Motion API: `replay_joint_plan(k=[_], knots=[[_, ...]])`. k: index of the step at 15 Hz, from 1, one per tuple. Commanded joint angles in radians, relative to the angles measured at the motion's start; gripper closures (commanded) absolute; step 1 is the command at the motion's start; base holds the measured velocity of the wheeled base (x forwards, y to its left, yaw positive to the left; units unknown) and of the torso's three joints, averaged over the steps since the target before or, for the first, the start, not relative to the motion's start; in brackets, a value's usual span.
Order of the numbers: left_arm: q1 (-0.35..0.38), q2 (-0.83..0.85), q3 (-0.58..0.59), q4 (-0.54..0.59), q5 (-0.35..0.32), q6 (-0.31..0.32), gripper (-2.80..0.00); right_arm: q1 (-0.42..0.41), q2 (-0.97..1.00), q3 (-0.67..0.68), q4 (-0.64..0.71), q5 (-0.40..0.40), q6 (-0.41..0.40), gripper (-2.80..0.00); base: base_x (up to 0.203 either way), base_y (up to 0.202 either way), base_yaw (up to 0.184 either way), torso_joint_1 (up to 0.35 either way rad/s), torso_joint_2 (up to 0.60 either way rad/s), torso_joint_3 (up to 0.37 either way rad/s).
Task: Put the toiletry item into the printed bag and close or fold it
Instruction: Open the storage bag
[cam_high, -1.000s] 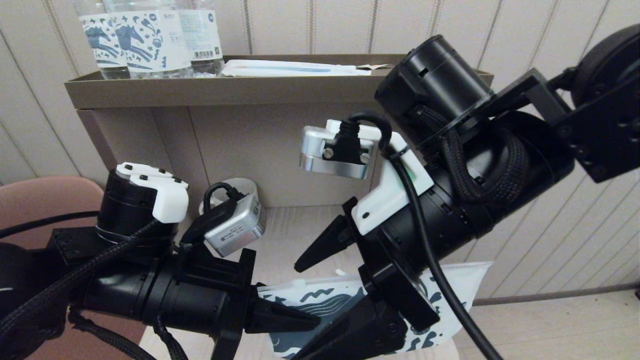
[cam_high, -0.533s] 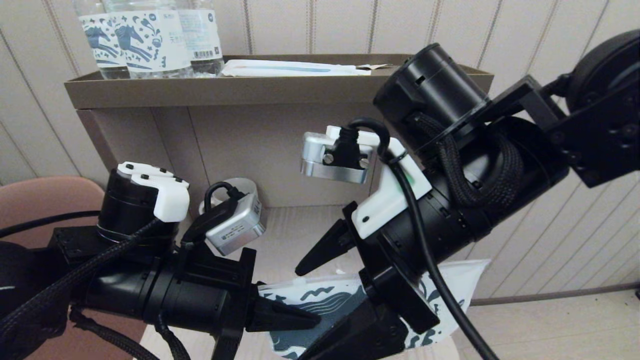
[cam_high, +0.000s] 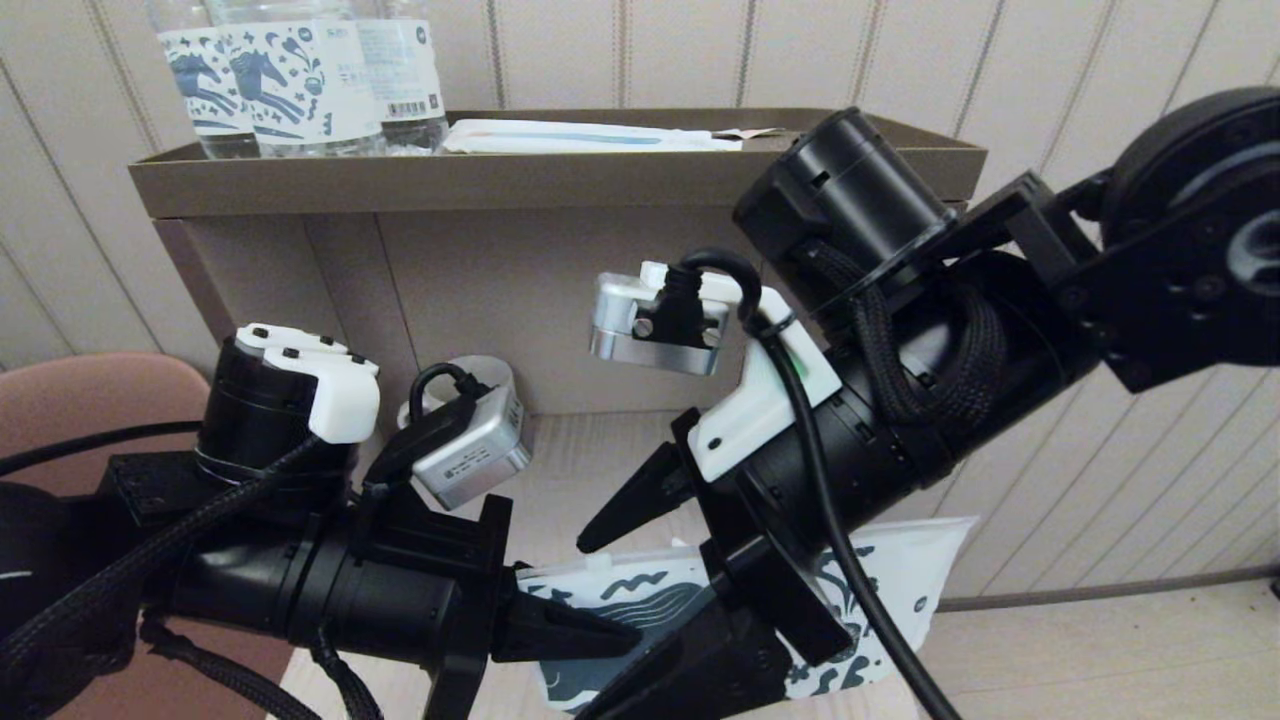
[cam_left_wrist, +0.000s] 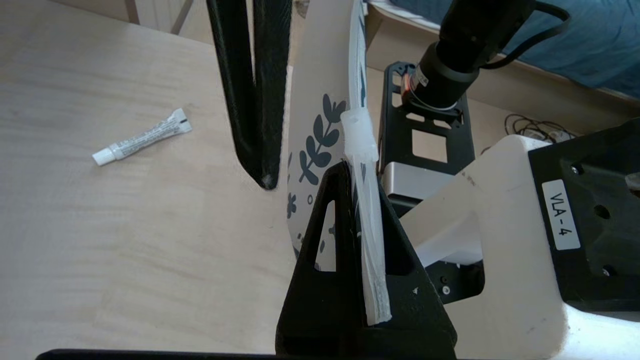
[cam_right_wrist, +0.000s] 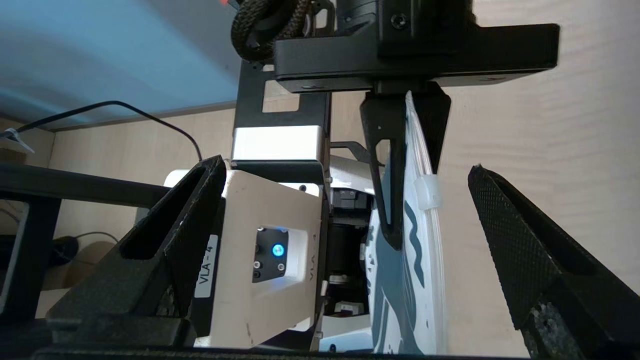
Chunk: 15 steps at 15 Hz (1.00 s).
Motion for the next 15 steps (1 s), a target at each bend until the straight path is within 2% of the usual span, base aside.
replay_joint_plan(k=[1,15], knots=[[0.000,0.003,0.002,-0.002,-0.005,0.001,0.00,0.000,0.006,0.003,0.004,0.014,-0.003,-2.80,0.000,0.000,0.000,0.000,0.00,0.000],[0.000,0.003,0.002,-0.002,-0.001,0.003,0.00,-0.005,0.007,0.010,0.002,0.027,-0.001,-2.80,0.000,0.000,0.000,0.000,0.00,0.000]])
